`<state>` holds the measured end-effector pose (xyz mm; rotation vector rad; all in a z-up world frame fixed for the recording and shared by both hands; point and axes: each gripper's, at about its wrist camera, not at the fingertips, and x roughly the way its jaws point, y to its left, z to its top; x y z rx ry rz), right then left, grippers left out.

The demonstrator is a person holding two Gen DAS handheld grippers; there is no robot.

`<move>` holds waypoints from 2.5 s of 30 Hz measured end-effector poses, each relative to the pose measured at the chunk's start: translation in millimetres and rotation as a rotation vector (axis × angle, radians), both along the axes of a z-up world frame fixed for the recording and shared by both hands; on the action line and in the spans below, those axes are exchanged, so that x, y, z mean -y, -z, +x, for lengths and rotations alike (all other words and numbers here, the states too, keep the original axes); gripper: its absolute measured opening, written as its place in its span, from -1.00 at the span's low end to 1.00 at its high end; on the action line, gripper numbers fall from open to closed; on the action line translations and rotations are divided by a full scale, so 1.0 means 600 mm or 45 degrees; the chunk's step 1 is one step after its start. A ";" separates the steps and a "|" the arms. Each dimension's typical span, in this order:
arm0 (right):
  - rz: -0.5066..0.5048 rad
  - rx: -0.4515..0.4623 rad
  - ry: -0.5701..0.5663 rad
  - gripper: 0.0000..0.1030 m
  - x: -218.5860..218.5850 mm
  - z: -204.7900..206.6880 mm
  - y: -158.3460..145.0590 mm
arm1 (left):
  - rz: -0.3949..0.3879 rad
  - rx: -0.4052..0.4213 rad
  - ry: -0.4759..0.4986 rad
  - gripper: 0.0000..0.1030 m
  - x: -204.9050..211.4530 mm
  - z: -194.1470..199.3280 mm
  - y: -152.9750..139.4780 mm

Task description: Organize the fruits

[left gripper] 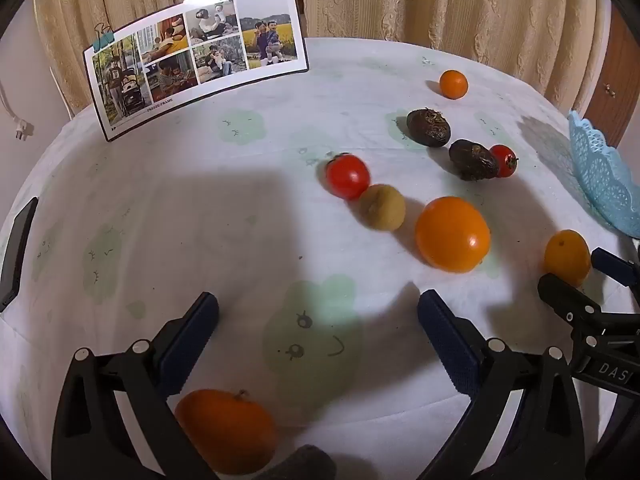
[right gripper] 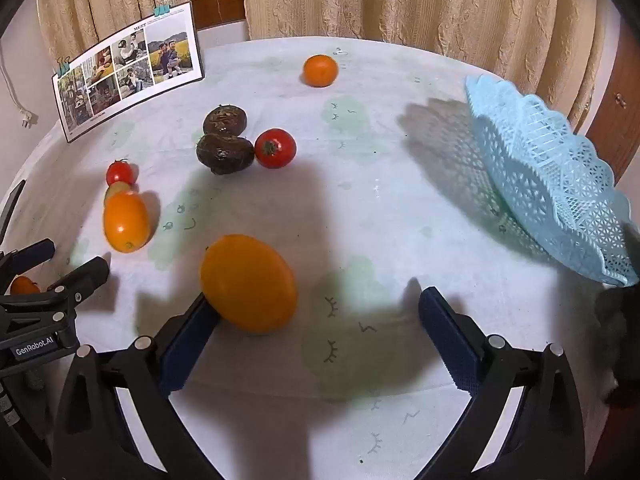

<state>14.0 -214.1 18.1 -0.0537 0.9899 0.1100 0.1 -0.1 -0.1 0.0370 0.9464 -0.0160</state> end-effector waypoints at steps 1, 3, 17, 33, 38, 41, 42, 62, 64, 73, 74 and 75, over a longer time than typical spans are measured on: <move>-0.001 -0.002 0.000 0.96 0.000 0.000 0.000 | -0.005 -0.001 0.000 0.91 0.000 0.000 0.000; -0.004 0.001 0.000 0.96 0.000 0.000 0.001 | -0.007 0.002 0.000 0.91 0.000 0.000 0.000; -0.005 0.003 0.000 0.96 0.001 0.000 0.001 | -0.006 0.003 0.000 0.91 0.000 0.000 0.000; -0.005 0.002 0.000 0.96 0.002 0.000 0.001 | -0.005 0.003 0.000 0.91 0.000 0.000 0.000; -0.005 0.002 0.000 0.96 0.002 0.000 0.001 | -0.005 0.003 0.000 0.91 0.000 0.000 0.000; -0.005 0.002 0.000 0.96 0.002 0.000 0.001 | -0.005 0.003 0.000 0.91 0.000 0.000 0.000; -0.005 0.002 0.000 0.96 0.002 0.000 0.001 | -0.005 0.003 0.000 0.91 0.000 0.000 0.000; -0.002 -0.015 -0.062 0.96 0.006 -0.003 -0.001 | -0.004 -0.001 -0.023 0.91 0.003 -0.005 0.000; -0.003 -0.018 -0.068 0.96 0.004 -0.001 0.001 | -0.003 0.000 -0.021 0.91 0.002 -0.003 0.000; -0.004 -0.021 -0.070 0.96 0.003 -0.001 0.001 | 0.013 0.008 0.020 0.91 0.007 -0.010 -0.002; -0.003 -0.021 -0.070 0.96 0.003 -0.001 0.001 | 0.019 0.010 0.031 0.91 0.009 -0.011 -0.003; 0.001 -0.021 -0.073 0.96 0.003 -0.004 0.000 | 0.023 0.013 0.039 0.91 0.011 -0.012 -0.004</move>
